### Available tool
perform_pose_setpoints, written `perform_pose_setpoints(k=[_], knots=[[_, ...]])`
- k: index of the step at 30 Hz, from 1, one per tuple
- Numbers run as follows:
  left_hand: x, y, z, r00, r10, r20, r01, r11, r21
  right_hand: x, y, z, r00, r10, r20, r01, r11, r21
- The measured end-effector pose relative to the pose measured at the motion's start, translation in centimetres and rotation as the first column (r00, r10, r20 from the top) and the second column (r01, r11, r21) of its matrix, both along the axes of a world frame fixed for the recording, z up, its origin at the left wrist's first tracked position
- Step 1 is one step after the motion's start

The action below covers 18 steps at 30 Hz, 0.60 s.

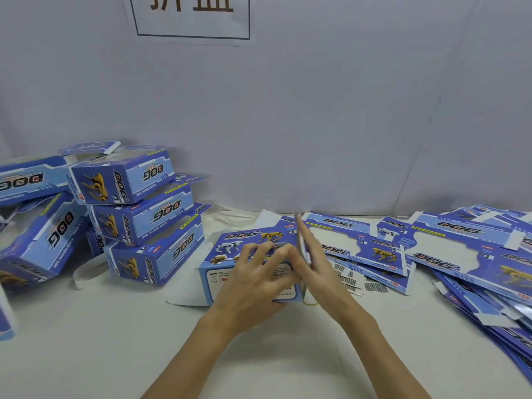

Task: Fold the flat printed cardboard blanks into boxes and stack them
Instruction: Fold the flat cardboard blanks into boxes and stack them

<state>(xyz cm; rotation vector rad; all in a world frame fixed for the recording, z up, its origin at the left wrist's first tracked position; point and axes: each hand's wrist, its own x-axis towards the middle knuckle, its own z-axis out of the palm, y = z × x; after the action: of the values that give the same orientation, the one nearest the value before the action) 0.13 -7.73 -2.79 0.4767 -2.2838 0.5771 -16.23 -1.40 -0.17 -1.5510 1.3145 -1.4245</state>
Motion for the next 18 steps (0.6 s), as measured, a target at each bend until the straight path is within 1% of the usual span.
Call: perform_pose_setpoints(k=[2, 5, 7, 8, 11, 15, 18], knots=[[-0.1, 0.2, 0.0, 1.000, 0.014, -0.028, -0.014, 1.000, 0.022, 0.9, -0.3, 0.2, 0.999, 0.005, 0.046, -0.006, 1.000, 0.014], [0.0, 0.3, 0.5, 0.995, -0.007, -0.096, 0.014, 0.997, 0.077, 1.2, -0.6, 1.2, 0.960, -0.032, 0.277, 0.001, 0.994, 0.110], [0.0, 0.4, 0.7, 0.993, -0.034, -0.112, 0.042, 0.996, 0.073, 0.7, -0.6, 1.4, 0.903, -0.058, 0.425, 0.007, 0.993, 0.121], [0.0, 0.5, 0.8, 0.994, -0.037, -0.101, 0.043, 0.997, 0.057, 0.4, -0.5, 1.3, 0.882, -0.083, 0.465, 0.028, 0.992, 0.125], [-0.3, 0.8, 0.6, 0.998, -0.038, -0.058, 0.038, 0.999, 0.011, 0.0, -0.6, 1.0, 0.840, -0.188, 0.508, 0.123, 0.980, 0.158], [-0.4, 0.8, 0.4, 0.998, -0.022, -0.054, 0.020, 0.998, -0.051, -0.9, -1.1, 0.3, 0.767, -0.232, 0.598, 0.127, 0.969, 0.213], [-0.5, 0.8, 0.2, 1.000, -0.006, -0.031, 0.002, 0.994, -0.109, -1.1, -1.5, 0.2, 0.767, -0.243, 0.594, 0.121, 0.964, 0.238]])
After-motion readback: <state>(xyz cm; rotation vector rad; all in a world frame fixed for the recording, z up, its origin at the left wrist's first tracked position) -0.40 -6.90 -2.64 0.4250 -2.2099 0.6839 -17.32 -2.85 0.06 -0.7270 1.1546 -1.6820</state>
